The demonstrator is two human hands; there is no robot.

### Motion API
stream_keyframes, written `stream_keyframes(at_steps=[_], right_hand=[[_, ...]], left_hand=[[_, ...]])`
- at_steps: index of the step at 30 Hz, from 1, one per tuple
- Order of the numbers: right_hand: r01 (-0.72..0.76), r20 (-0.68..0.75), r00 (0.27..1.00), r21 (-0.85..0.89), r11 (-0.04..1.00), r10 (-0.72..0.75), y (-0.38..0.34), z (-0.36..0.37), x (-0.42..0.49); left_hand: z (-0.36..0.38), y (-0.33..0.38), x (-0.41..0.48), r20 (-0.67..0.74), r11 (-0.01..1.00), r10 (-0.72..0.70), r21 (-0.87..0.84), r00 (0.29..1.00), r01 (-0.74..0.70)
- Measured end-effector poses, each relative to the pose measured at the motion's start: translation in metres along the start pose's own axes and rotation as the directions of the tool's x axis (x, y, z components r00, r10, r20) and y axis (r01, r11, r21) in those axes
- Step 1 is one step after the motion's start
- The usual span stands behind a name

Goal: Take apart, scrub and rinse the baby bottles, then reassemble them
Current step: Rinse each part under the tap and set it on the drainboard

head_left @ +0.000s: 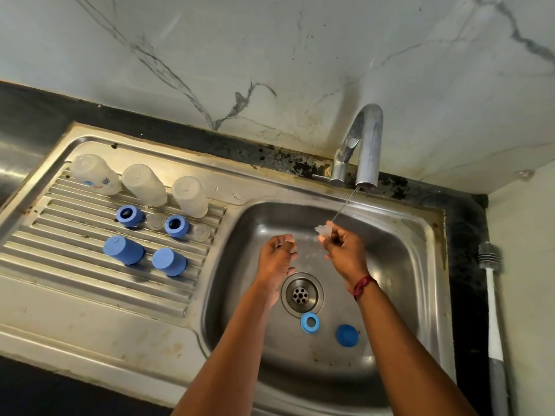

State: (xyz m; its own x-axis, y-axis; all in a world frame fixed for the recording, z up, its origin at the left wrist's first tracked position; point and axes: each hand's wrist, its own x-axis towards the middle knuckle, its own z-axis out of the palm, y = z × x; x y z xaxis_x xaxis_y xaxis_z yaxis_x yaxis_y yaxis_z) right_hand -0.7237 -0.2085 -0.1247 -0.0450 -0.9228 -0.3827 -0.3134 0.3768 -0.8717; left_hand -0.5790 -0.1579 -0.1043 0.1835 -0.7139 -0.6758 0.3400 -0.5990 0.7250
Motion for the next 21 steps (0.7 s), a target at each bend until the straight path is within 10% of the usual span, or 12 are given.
stream_keyframes(at_steps=[7,21], right_hand=[[0.083,0.132,0.989,-0.141,0.987,-0.064,-0.008,-0.011,0.001],[0.059,-0.031,0.998,0.314,0.948,-0.052,-0.023,-0.008,0.001]], left_hand=[[0.001,-0.001,-0.001,0.014,1.000,0.016,0.016,1.000,-0.016],[-0.012,-0.009,-0.001,-0.023,0.999,-0.015,-0.029,1.000,0.014]])
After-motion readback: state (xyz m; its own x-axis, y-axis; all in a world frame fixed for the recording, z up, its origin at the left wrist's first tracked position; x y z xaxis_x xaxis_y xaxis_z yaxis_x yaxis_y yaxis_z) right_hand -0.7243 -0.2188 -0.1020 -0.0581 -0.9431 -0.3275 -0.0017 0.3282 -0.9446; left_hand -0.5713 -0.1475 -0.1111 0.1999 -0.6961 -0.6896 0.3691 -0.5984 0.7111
